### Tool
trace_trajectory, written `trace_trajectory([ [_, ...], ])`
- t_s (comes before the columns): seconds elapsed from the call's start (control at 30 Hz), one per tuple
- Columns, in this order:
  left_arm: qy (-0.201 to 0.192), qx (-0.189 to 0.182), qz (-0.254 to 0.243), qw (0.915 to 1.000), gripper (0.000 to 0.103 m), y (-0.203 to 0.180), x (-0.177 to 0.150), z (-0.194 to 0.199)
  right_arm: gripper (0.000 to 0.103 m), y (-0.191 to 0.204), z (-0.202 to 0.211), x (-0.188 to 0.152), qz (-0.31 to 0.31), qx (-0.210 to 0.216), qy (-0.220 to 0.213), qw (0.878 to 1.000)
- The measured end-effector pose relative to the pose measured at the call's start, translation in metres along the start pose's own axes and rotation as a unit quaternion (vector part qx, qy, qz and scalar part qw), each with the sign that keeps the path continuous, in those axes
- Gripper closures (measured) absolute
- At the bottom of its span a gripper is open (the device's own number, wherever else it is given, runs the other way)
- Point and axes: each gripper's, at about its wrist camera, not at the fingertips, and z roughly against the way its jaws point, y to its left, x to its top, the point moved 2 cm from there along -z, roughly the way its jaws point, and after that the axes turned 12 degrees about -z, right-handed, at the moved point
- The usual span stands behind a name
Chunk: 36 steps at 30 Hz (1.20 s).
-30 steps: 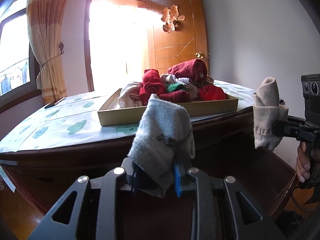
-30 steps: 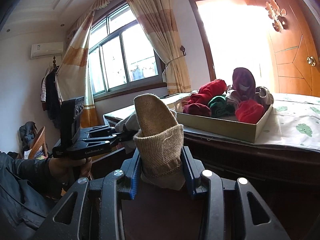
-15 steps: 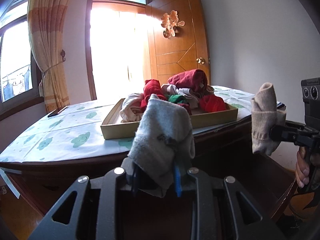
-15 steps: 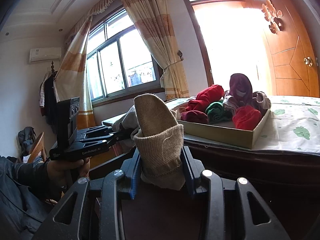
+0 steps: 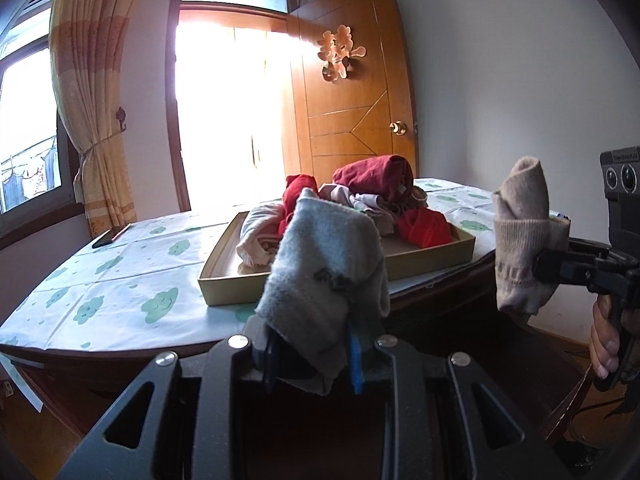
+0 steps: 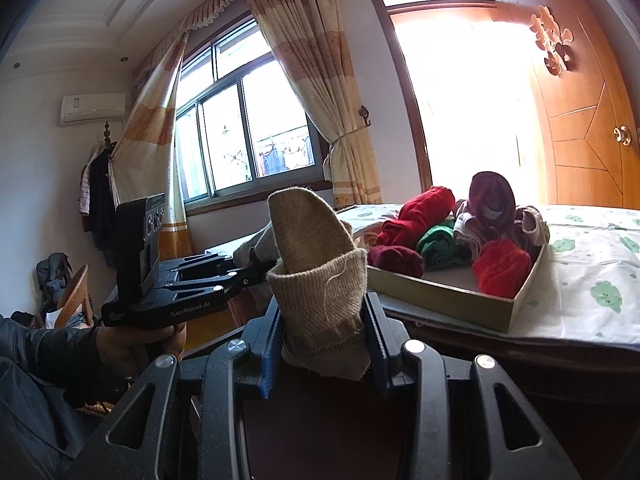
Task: Take underwear out of drawer
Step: 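Carry both held socks over the beige tray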
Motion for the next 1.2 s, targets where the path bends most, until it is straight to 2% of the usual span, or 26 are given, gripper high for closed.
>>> trace_trajectory([
  [0.43, 0.005, 0.008, -0.032, 0.9994, 0.078, -0.002, 0.030, -0.006, 0.063, 0.007, -0.003, 0.034, 0.007, -0.019, -0.004, 1.000],
  [1.2, 0.042, 0.001, -0.022, 0.9989, 0.078, 0.024, 0.052, -0.050, 0.063, -0.024, -0.032, 0.082, -0.018, -0.069, 0.000, 0.997],
])
